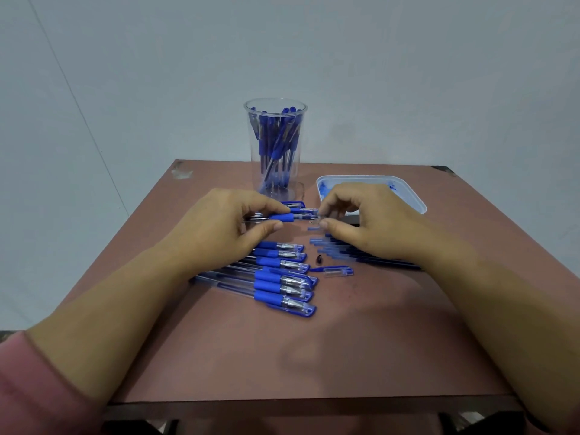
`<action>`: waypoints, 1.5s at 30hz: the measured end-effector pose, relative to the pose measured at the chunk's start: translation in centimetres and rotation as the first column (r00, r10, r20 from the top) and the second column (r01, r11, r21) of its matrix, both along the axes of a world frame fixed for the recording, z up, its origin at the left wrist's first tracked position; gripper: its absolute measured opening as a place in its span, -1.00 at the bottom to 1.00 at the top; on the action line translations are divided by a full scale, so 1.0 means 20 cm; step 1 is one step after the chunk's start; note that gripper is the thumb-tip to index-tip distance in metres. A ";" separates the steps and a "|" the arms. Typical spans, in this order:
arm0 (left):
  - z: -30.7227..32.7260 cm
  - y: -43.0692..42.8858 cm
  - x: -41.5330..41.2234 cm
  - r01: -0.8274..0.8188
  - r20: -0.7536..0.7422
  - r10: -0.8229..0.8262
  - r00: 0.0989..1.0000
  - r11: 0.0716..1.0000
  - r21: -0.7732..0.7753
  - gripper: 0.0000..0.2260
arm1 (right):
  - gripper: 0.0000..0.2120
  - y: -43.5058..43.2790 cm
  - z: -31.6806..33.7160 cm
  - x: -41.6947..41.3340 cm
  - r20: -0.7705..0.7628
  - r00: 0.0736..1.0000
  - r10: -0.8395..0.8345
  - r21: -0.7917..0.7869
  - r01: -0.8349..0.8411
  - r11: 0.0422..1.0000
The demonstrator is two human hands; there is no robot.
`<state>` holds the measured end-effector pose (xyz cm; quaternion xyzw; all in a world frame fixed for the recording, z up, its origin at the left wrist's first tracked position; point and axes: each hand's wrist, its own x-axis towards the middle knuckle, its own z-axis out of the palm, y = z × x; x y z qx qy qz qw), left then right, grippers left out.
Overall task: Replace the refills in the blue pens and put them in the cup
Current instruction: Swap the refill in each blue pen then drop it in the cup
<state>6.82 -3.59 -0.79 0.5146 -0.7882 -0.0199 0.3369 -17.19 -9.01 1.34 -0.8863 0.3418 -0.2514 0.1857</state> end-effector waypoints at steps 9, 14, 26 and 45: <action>0.00 0.00 0.01 -0.008 -0.020 0.009 1.000 1.000 0.018 -0.79 | -0.85 0.01 0.02 -0.03 -0.126 0.992 0.002 0.093 0.010 0.996; -0.01 0.00 0.01 -0.015 -0.012 0.015 1.000 1.000 0.011 -0.79 | -0.81 0.02 0.01 0.01 -0.252 0.962 0.105 0.118 -0.077 0.990; 0.00 0.00 0.01 -0.013 0.000 0.013 1.000 1.000 0.015 -0.79 | -0.87 0.01 0.02 -0.01 0.157 0.988 -0.003 0.011 0.001 1.000; -0.01 0.00 -0.01 0.019 0.009 -0.019 1.000 1.000 -0.011 -0.79 | -0.87 0.00 -0.05 0.07 0.084 0.996 0.031 0.012 -0.032 0.999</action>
